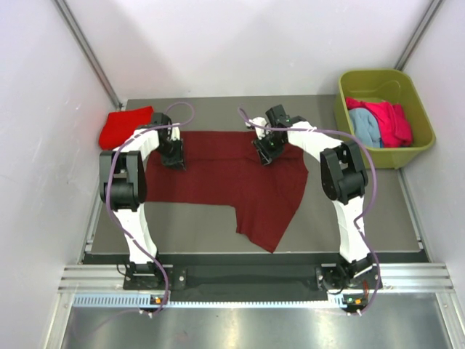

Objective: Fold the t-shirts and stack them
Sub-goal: Fold the tshirt

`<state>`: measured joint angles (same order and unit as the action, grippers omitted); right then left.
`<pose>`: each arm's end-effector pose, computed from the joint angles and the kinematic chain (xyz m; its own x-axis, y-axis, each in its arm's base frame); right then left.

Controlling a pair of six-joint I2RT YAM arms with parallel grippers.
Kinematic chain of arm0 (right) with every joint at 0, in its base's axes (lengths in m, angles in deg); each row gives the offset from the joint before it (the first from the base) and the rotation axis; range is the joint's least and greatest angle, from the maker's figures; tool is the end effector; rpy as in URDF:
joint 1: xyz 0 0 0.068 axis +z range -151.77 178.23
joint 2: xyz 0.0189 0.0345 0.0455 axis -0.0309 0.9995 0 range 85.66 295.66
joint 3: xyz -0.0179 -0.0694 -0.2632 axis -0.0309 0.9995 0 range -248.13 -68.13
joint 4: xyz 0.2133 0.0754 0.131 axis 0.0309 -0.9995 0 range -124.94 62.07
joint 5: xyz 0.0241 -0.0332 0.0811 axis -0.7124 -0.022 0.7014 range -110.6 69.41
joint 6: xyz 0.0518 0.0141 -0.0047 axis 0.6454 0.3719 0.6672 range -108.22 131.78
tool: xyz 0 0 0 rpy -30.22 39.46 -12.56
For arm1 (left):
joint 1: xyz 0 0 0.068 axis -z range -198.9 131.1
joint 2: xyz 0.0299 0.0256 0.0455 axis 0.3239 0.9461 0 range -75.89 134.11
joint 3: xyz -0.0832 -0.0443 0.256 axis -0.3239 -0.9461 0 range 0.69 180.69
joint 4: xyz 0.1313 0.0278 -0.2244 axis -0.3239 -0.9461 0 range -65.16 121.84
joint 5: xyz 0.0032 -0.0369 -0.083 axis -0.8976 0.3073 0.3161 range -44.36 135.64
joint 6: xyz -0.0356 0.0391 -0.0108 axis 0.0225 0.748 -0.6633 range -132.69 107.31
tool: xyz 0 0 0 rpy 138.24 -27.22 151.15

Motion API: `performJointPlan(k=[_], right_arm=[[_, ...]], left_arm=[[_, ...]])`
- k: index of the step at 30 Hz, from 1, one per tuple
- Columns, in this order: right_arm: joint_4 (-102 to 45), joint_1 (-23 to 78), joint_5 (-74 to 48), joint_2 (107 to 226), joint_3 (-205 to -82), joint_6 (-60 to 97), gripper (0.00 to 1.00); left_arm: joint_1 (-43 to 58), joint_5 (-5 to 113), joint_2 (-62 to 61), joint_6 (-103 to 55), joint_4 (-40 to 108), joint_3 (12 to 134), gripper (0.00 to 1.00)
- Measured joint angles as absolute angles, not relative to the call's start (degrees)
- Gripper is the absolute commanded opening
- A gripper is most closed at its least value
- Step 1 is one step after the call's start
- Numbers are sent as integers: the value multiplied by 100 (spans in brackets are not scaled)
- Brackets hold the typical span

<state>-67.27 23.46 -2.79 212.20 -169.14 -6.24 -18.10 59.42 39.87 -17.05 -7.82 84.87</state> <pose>0.4204 0.2100 0.1765 -0.6170 -0.6163 -0.4894 -0.7510 0.6470 0.1319 0.4095 -0.0142 0.1712 -0.9509 -0.0605 -0.3035 0.0180 0.9683 -0.2493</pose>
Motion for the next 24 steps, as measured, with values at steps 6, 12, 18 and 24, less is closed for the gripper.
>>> performJointPlan(k=[6,12,18,24], right_arm=[[-6731,2351,-397,21222,-16914,-629,34],[-6687,2351,-557,21228,-16914,-633,17],[-6650,2351,-622,21244,-16914,-664,0],[-6698,2353,-618,21241,-16954,-642,0]], left_arm=[[-1810,5927,3987,-1707,-782,8487,33],[-1810,5927,3987,-1707,-782,8489,33],[-1810,5925,3987,-1707,-782,8489,33],[-1810,5929,3987,-1710,-777,8487,33]])
